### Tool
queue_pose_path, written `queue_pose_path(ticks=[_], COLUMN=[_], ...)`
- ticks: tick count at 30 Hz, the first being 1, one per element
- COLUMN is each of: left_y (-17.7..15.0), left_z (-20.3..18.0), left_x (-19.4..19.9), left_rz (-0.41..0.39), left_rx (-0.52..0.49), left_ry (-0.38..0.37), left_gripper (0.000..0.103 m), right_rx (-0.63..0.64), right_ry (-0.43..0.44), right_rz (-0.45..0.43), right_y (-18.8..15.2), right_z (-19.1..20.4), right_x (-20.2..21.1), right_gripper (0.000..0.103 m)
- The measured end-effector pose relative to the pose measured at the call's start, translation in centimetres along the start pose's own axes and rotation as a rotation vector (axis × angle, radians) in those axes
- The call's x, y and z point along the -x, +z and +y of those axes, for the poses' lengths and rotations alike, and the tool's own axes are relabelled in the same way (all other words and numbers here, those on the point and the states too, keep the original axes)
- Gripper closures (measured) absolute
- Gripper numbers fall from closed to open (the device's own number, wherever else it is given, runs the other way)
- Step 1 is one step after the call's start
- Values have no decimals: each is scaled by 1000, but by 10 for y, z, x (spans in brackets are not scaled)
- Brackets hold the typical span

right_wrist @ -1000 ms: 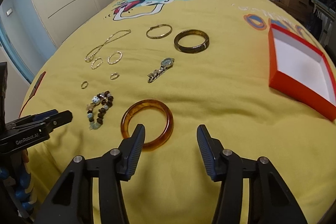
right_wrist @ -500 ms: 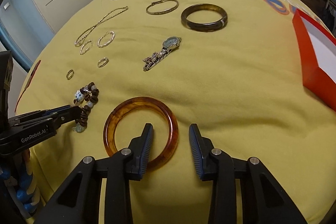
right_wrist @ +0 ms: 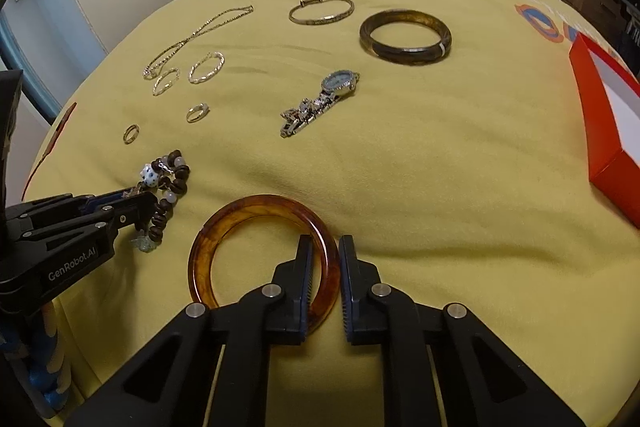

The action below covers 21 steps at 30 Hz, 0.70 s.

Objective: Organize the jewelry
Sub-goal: 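Grasp the beaded bracelet with the left tool while the right tool grasps the amber bangle, then carry both items into the red box and open both tools to release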

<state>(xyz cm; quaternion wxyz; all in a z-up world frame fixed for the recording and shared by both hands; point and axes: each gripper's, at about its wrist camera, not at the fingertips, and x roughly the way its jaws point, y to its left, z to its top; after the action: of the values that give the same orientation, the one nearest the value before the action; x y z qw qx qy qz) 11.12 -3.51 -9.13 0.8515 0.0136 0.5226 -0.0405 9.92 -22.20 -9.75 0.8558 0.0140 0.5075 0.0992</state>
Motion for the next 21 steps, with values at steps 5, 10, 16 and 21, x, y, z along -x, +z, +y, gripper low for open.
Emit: queue_pose_path(ticks=[5, 10, 16, 21], left_y=[5, 6, 9, 9], left_z=[-2, -9, -24, -43], left_x=[28, 60, 90, 111], left_rz=[-78, -149, -207, -243], left_rx=[-18, -45, -69, -103], left_ry=[19, 27, 19, 8], left_gripper=[89, 89, 89, 89], right_rx=[26, 30, 14, -11], right_ry=[-6, -13, -24, -37], right_rz=[-48, -99, -158, -210], right_y=[0, 1, -2, -6], right_z=[5, 9, 4, -10], right_x=[20, 46, 82, 110], right_gripper=[92, 92, 92, 92])
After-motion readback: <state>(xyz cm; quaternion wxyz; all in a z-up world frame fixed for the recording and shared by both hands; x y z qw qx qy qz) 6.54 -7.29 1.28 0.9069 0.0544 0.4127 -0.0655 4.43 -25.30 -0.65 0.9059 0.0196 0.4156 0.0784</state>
